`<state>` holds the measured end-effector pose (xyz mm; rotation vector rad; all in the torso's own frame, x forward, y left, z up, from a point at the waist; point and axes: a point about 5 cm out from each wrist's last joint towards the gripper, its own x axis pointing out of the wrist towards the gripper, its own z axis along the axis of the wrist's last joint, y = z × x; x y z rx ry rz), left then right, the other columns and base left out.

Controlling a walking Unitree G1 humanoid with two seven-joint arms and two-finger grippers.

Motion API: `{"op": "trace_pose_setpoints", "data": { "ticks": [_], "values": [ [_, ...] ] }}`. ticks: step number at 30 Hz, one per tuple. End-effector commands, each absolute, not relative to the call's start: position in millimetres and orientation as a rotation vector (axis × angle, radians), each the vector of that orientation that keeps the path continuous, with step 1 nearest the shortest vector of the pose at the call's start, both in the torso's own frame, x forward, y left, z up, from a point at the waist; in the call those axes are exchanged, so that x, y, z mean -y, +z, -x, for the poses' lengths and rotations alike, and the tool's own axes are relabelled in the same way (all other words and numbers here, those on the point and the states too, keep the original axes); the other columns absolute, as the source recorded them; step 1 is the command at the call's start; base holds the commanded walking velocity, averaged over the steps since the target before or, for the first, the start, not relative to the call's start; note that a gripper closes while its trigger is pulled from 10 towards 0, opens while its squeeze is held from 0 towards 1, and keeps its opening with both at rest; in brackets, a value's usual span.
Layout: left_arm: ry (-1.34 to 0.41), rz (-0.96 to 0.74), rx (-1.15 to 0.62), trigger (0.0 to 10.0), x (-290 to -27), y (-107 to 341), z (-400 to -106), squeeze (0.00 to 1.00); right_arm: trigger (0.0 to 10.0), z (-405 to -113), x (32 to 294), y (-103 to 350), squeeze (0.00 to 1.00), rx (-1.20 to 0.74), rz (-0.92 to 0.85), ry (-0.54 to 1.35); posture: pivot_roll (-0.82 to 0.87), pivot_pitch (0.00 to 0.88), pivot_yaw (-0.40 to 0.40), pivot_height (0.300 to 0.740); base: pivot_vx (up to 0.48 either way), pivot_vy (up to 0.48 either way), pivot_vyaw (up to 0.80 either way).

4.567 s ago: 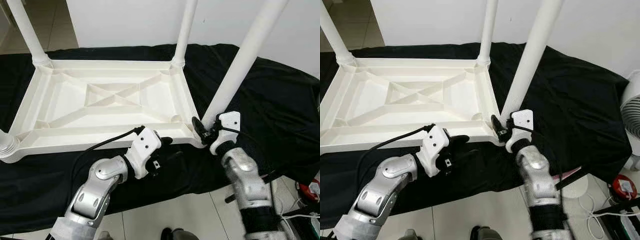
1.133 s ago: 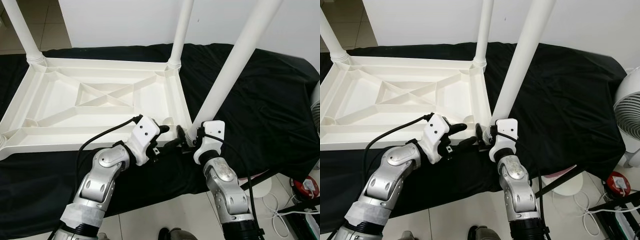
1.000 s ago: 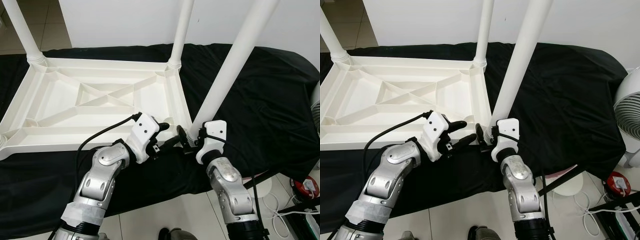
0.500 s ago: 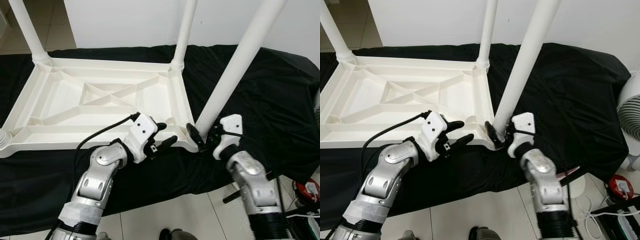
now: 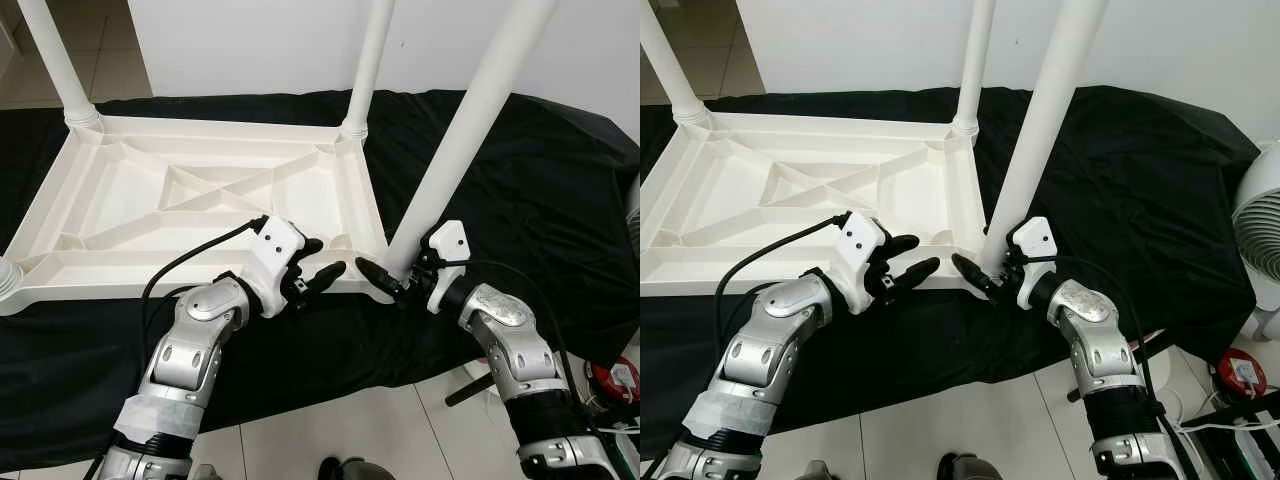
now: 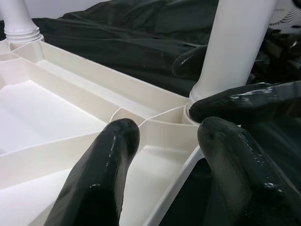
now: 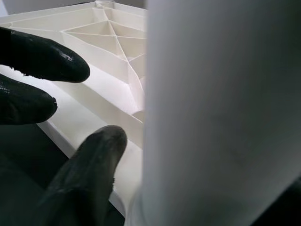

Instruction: Building children table

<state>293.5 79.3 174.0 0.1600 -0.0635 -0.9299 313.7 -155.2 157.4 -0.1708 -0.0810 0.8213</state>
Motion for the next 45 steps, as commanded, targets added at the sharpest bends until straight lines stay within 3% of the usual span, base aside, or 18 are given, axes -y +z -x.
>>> {"op": "trace_pose_setpoints", "data": {
  "ticks": [1, 6, 16, 24, 27, 31, 32, 33, 34, 35, 39, 40, 41, 45],
  "values": [
    [-0.883, -0.150, 0.046, 10.0, -77, 172, -297, 0.00, 0.0, -311, 151, 148, 0.00, 0.041, 0.170, 0.883, 0.04, 0.068, -0.067, 0.740, 0.000, 0.000, 0.00],
    [-0.882, -0.156, 0.040, 10.0, -78, 170, -296, 0.00, 0.0, -310, 153, 139, 0.00, 0.016, 0.150, 0.896, 0.04, 0.069, -0.072, 0.740, 0.000, 0.000, 0.00],
    [-0.867, -0.156, 0.032, 10.0, -81, 169, -295, 0.00, 0.0, -310, 161, 134, 0.00, 0.013, 0.110, 0.630, 0.05, 0.067, -0.079, 0.740, 0.000, 0.000, 0.00],
    [-0.830, -0.154, 0.027, 10.0, -86, 167, -300, 0.00, 0.0, -298, 144, 131, 0.00, 0.001, 0.037, 0.368, 0.03, 0.064, -0.082, 0.740, 0.000, 0.000, 0.00],
    [-0.828, -0.155, 0.026, 10.0, -86, 166, -300, 0.00, 0.0, -298, 143, 131, 0.00, 0.000, 0.035, 0.354, 0.03, 0.064, -0.082, 0.740, 0.000, 0.000, 0.00],
    [-0.838, -0.139, 0.027, 10.0, -82, 166, -299, 0.00, 0.0, -290, 125, 132, 0.00, 0.022, 0.008, 0.207, 0.02, 0.049, -0.082, 0.740, 0.000, 0.000, 0.00],
    [-0.840, -0.134, 0.027, 10.0, -81, 166, -299, 0.00, 2.4, -289, 119, 133, 0.00, 0.027, -0.007, 0.174, 0.03, 0.048, -0.080, 0.740, 0.000, 0.000, 0.00],
    [-0.844, -0.130, 0.027, 10.0, -80, 167, -299, 0.00, 7.6, -289, 116, 133, 0.00, 0.030, -0.012, 0.155, 0.03, 0.048, -0.079, 0.740, 0.000, 0.000, 0.00],
    [-0.844, -0.130, 0.027, 10.0, -80, 167, -299, 0.00, 7.6, -289, 116, 133, 0.00, 0.030, -0.012, 0.155, 0.03, 0.048, -0.079, 0.740, 0.000, 0.000, 0.00],
    [-0.847, -0.128, 0.029, 10.0, -80, 167, -299, 0.00, 10.0, -289, 115, 134, 0.00, 0.031, -0.021, 0.146, 0.03, 0.049, -0.077, 0.740, 0.000, 0.000, 0.00],
    [-0.851, -0.129, 0.026, 10.0, -81, 166, -298, 0.00, 10.0, -289, 116, 135, 0.00, 0.027, -0.033, 0.133, 0.03, 0.037, -0.075, 0.740, 0.000, 0.000, 0.00],
    [-0.851, -0.133, 0.025, 10.0, -81, 166, -298, 0.00, 10.0, -288, 119, 135, 0.05, 0.029, -0.035, 0.127, 0.03, 0.030, -0.080, 0.740, 0.000, 0.000, 0.00],
    [-0.851, -0.136, 0.025, 10.0, -82, 165, -298, 0.00, 10.0, -288, 123, 135, 1.00, 0.032, -0.031, 0.134, 0.03, 0.030, -0.080, 0.740, 0.000, 0.000, 0.00],
    [-0.844, -0.137, 0.030, 10.0, -82, 165, -299, 0.00, 10.0, -287, 136, 135, 1.00, 0.048, -0.036, 0.205, 0.02, 0.026, -0.083, 0.740, 0.000, 0.000, 0.00]
  ]
}}
